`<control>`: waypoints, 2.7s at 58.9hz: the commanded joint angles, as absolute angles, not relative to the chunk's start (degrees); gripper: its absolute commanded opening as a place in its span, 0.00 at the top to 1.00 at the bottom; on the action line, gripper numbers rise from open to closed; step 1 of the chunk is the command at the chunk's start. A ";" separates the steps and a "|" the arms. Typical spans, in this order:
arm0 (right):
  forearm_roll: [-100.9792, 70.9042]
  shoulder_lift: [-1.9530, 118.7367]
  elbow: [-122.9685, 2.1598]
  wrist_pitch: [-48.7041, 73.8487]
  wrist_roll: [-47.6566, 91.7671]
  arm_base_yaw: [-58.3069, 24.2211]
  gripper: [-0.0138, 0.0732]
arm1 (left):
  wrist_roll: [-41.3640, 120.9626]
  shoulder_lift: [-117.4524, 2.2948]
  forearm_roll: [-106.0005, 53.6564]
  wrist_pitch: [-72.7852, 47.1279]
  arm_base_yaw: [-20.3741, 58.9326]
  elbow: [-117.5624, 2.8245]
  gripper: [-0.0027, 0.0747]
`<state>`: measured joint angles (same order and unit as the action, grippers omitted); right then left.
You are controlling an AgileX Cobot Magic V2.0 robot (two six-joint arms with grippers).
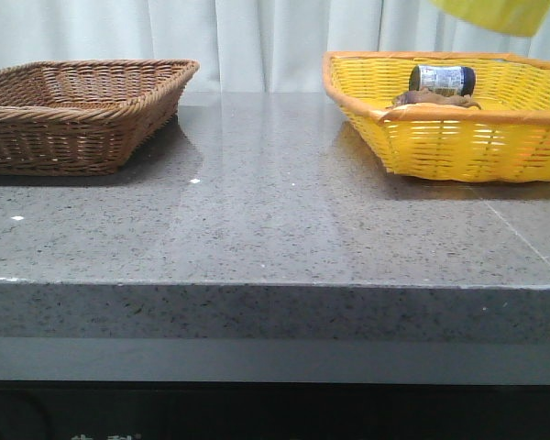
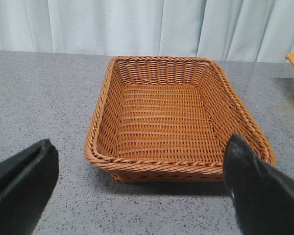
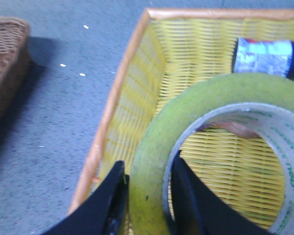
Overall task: Transfer tape with both arms
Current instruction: 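Carry the tape roll toward the brown basket and set it on the table, then open the right gripper and withdraw it from the tape roll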
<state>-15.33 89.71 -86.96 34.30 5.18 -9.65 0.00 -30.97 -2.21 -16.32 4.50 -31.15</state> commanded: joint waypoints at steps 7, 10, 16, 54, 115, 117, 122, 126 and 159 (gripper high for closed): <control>-15.85 84.21 -88.58 30.49 9.43 -17.79 0.82 | -0.66 -31.49 -2.20 -11.78 4.31 -33.27 0.10; -15.85 83.84 -88.08 30.34 10.17 -21.83 0.82 | -0.66 -31.49 -2.20 -11.78 4.31 -33.27 0.10; -15.85 83.89 -86.58 29.94 10.93 -28.23 0.82 | -0.66 -31.49 -2.20 -11.88 4.31 -33.27 0.10; -15.81 94.45 -77.22 29.68 11.05 -44.82 0.75 | -0.66 -31.49 -2.20 -11.97 4.31 -33.27 0.10; -14.74 74.04 -81.79 46.98 8.94 -20.48 0.93 | -0.66 -31.49 -2.20 -11.97 4.31 -33.27 0.10; -14.60 72.88 -81.33 47.42 8.94 -18.52 0.93 | -0.66 -31.49 -2.20 -11.97 4.31 -33.27 0.10; -14.05 69.19 -79.07 47.71 8.94 -13.52 0.93 | -0.66 -31.49 -2.20 -12.09 4.31 -33.27 0.10; -14.05 65.67 -75.86 47.34 8.94 -10.12 0.93 | -0.66 -31.49 -2.20 -12.35 4.31 -33.27 0.10; -14.16 27.33 -32.77 24.09 8.88 -5.23 0.93 | -0.66 -31.49 -2.20 -13.12 4.31 -33.27 0.10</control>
<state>-13.47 31.58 -35.50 29.80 9.01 -5.56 0.00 -30.97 -2.09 -17.43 4.50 -31.15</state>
